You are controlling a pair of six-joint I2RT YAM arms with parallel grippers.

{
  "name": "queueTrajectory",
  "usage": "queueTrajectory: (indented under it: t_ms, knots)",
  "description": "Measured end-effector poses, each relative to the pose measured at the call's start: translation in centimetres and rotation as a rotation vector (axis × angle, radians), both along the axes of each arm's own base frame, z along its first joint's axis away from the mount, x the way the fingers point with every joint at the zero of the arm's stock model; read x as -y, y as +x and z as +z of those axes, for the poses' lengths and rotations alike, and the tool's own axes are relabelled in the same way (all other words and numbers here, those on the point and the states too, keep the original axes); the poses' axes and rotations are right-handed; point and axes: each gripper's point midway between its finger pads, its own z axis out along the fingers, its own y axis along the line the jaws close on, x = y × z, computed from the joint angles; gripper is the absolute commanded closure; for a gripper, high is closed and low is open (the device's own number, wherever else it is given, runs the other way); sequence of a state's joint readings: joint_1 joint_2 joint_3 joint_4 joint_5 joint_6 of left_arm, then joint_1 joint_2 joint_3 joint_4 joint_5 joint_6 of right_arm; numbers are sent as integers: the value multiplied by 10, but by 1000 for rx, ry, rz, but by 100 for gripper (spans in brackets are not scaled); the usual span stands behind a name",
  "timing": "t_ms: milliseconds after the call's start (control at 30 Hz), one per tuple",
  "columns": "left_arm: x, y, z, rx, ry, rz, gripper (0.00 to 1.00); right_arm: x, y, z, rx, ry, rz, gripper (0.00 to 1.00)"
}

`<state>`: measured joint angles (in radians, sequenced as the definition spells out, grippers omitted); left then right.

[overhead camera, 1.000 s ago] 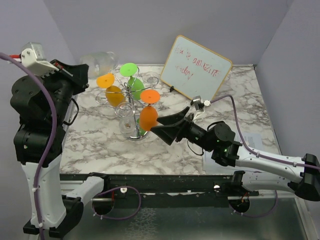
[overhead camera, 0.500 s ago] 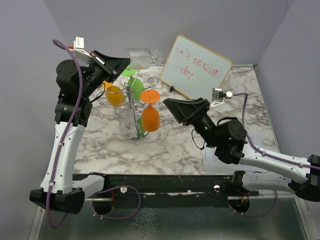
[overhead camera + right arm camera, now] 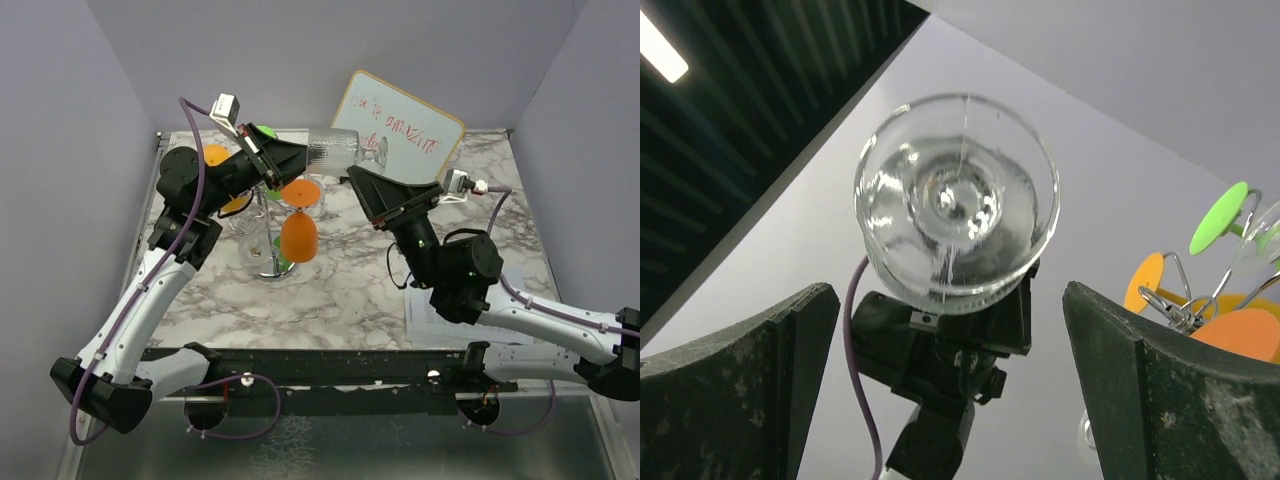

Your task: Place the wine glass upside down on the wine glass rack

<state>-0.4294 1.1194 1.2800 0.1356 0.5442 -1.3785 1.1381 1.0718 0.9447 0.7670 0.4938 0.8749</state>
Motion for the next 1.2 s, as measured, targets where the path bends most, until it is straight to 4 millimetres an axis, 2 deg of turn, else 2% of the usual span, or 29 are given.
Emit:
queueTrajectory:
  t_ms: [233,367,500,733,933,1033,1200]
  knots:
    - [0,-18,-13,-6,-11,-37,100,24,-2,8,-9,47,-38,1]
    - [-1,-26,-18,-2,-12,-55,100,31,-4,10,-9,51,-50,8]
    - [-3,-34,-23,4,-12,-67,100,32,-3,4,-19,6,-58,19]
    - [-4,-38,-28,5,-19,-77,100,29,-8,5,-14,-83,-44,25]
    - [-6,-43,-23,20,-35,-87,100,25,-12,6,-1,-163,-25,33]
    - [-7,-46,-21,27,-42,-89,100,22,-15,8,10,-195,-10,44]
    - [-10,-52,-17,40,-55,-91,100,19,-20,12,26,-242,11,73]
